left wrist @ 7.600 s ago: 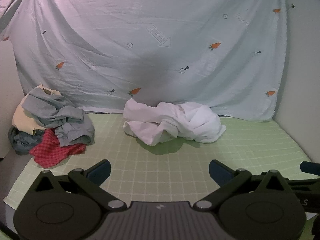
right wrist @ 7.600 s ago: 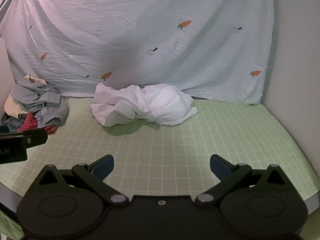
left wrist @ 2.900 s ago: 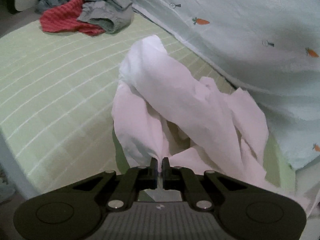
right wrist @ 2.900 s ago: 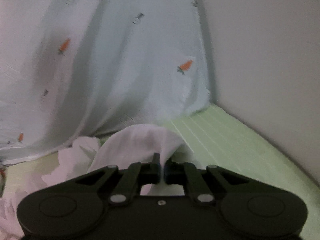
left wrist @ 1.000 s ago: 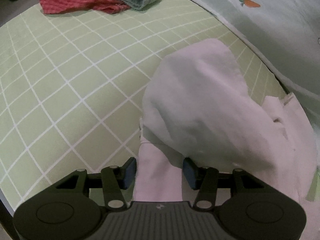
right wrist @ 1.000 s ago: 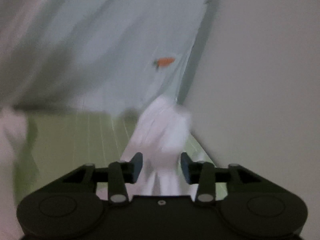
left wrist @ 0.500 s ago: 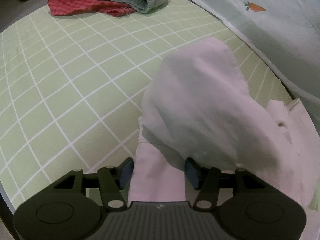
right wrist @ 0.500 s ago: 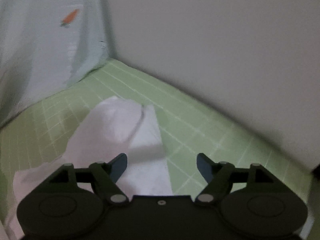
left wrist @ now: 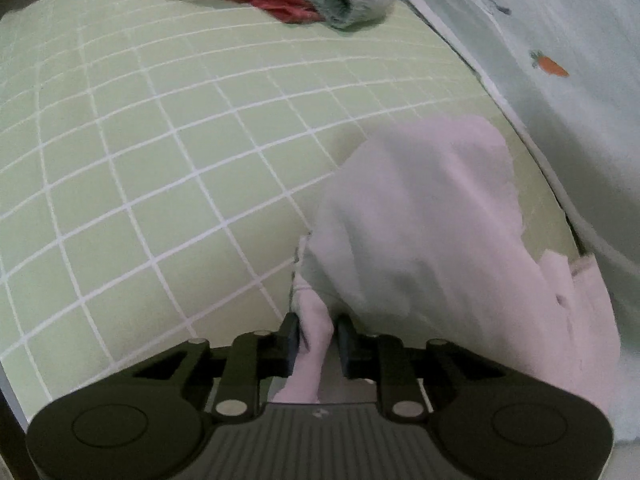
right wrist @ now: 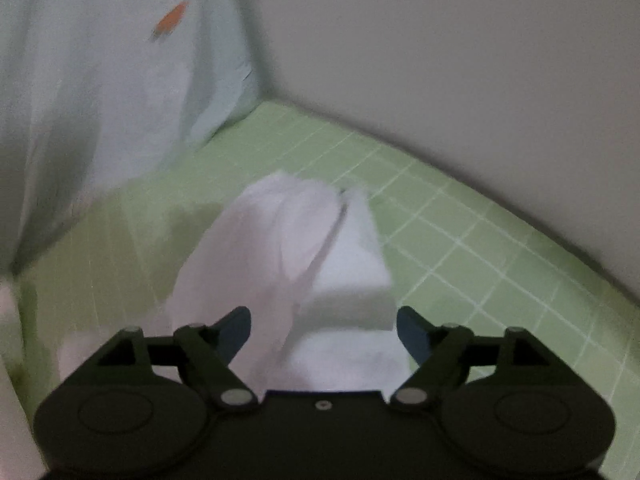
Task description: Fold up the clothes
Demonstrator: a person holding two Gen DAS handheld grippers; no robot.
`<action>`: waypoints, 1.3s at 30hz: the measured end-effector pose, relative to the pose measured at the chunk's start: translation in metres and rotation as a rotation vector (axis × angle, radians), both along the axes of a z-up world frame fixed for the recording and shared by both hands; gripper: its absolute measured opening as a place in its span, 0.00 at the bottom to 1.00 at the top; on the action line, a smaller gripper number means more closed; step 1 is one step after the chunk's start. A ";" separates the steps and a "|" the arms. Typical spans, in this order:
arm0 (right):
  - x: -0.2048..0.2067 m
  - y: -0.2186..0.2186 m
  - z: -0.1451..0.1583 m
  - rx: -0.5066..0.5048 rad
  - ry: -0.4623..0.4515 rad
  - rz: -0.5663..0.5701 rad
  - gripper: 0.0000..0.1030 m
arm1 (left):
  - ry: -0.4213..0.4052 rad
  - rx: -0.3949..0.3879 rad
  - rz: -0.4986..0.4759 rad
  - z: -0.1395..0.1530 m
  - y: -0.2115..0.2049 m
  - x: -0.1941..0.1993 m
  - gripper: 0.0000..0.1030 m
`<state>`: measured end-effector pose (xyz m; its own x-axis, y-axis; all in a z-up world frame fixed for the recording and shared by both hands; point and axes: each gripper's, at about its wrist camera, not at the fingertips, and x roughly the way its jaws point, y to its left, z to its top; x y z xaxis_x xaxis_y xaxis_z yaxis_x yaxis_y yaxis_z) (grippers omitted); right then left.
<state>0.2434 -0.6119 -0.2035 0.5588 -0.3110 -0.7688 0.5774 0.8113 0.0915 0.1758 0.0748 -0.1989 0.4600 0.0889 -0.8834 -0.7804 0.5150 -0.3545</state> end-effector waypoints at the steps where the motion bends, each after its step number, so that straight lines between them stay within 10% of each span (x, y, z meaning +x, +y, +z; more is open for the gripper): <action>1: 0.004 0.005 -0.004 -0.049 0.059 0.009 0.72 | -0.001 0.003 -0.003 0.000 0.000 0.000 0.24; 4: 0.001 0.009 -0.012 -0.093 0.129 -0.008 0.33 | -0.022 -0.023 0.039 0.000 0.002 -0.004 0.14; 7: -0.014 0.005 -0.007 -0.027 0.045 -0.052 0.14 | -0.069 -0.070 0.086 0.003 0.008 -0.008 0.08; 15: 0.033 0.008 0.038 0.014 -0.139 0.000 0.08 | -0.299 -0.054 0.077 0.063 0.035 0.076 0.04; 22: 0.123 0.042 0.137 0.033 -0.420 0.109 0.07 | -0.578 0.119 0.013 0.183 0.048 0.191 0.04; 29: 0.091 0.048 0.248 -0.016 -0.767 0.120 0.06 | -0.821 0.239 0.088 0.275 0.072 0.150 0.04; 34: 0.028 0.045 0.245 -0.051 -0.790 0.148 0.06 | -0.758 0.290 0.146 0.243 0.063 0.062 0.04; 39: -0.023 0.051 0.166 -0.024 -0.537 0.156 0.07 | -0.465 0.257 0.258 0.150 0.045 -0.023 0.05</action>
